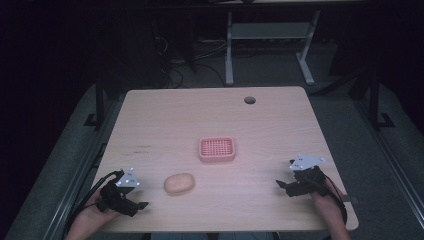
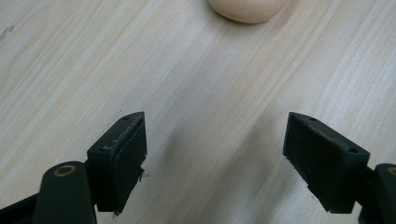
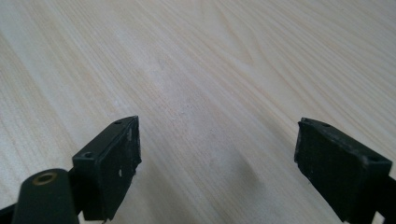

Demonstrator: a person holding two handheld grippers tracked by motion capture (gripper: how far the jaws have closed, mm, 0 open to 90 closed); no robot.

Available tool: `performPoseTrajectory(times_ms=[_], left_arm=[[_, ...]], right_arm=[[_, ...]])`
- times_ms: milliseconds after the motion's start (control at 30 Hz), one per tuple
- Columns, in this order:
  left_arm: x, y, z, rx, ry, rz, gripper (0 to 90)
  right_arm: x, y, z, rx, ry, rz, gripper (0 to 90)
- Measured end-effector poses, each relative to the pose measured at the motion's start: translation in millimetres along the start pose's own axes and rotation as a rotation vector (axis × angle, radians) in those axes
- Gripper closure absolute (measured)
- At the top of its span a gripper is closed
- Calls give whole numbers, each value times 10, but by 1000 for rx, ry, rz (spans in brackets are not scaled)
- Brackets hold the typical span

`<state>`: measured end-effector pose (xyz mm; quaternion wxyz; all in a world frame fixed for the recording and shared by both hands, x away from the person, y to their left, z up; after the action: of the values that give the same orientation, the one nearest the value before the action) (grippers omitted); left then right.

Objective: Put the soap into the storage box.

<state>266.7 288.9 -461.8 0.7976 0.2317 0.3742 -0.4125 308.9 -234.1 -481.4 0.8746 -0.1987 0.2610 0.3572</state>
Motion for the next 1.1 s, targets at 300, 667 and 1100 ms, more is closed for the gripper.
performPoseTrajectory(times_ms=[300, 667, 1100], left_arm=[[0, -46, 110, 34, -8, -8, 212], [-14, -34, 260, 65, 6, -12, 210], [62, -73, 482, 123, 45, -36, 211]], right_arm=[[-29, 16, 15, -5, -14, 3, 140], [-37, 13, 5, 5, -17, 1, 140], [-53, 18, 12, 4, -25, 1, 140]])
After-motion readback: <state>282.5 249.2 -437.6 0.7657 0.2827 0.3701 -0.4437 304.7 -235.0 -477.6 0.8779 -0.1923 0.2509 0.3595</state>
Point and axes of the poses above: each handheld gripper's, and its own axes: x roughly forward along the jaws, z roughly out of its top, y roughly to its left, the point moved 3 cm from there along x, roughly forward along the jaws, and after that the axes turned 9 degrees about -y, right-handed, at the moved point
